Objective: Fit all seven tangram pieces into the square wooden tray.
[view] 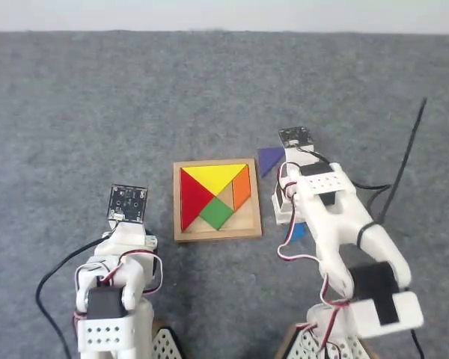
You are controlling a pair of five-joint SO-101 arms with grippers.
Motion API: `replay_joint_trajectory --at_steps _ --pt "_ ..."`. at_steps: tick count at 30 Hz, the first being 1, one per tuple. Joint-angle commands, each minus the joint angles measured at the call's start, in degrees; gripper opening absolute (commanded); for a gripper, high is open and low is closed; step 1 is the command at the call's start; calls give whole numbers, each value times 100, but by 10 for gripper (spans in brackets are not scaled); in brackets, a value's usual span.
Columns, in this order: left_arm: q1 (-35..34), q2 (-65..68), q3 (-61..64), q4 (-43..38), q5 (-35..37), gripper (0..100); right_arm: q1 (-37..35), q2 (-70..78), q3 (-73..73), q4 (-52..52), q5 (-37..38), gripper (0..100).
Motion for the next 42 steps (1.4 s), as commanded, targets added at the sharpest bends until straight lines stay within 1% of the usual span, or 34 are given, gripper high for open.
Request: replay_joint_trajectory --at_steps 1,2,4,9,14,16,18,21,23,25,28,34,37,39,42 --pt "9 -114 -66 18 -9 21 4 -716 79 453 35 215" --pt "9 -114 -66 18 -9 21 -4 -760 193 435 35 247" --pt "9 -114 -66 18 -9 21 -48 -752 404 259 35 271" --pt "9 -114 -66 18 -9 21 -127 -752 730 -92 44 245" --pt "9 -114 -66 18 -9 21 -374 -752 826 31 44 242" --pt "9 -114 -66 18 -9 21 -391 -752 905 -66 44 239" --pt "9 -114 -66 18 -9 21 -400 -752 923 -75 44 190" --pt "9 -114 -66 18 -9 21 -400 -752 923 -119 79 60" --pt "9 -114 -66 18 -9 21 -391 -752 923 -224 185 17" --pt "9 -114 -66 18 -9 21 -374 -778 914 -215 343 17" --pt "9 -114 -66 18 -9 21 -374 -813 853 -163 360 17" --pt "9 -114 -66 18 -9 21 -365 -822 273 382 378 13" --pt "9 -114 -66 18 -9 21 -356 -831 -97 892 378 17" --pt "9 -114 -66 18 -9 21 -251 -963 -9 848 378 17" --pt "9 -114 -66 18 -9 21 -84 -1613 563 514 554 37"
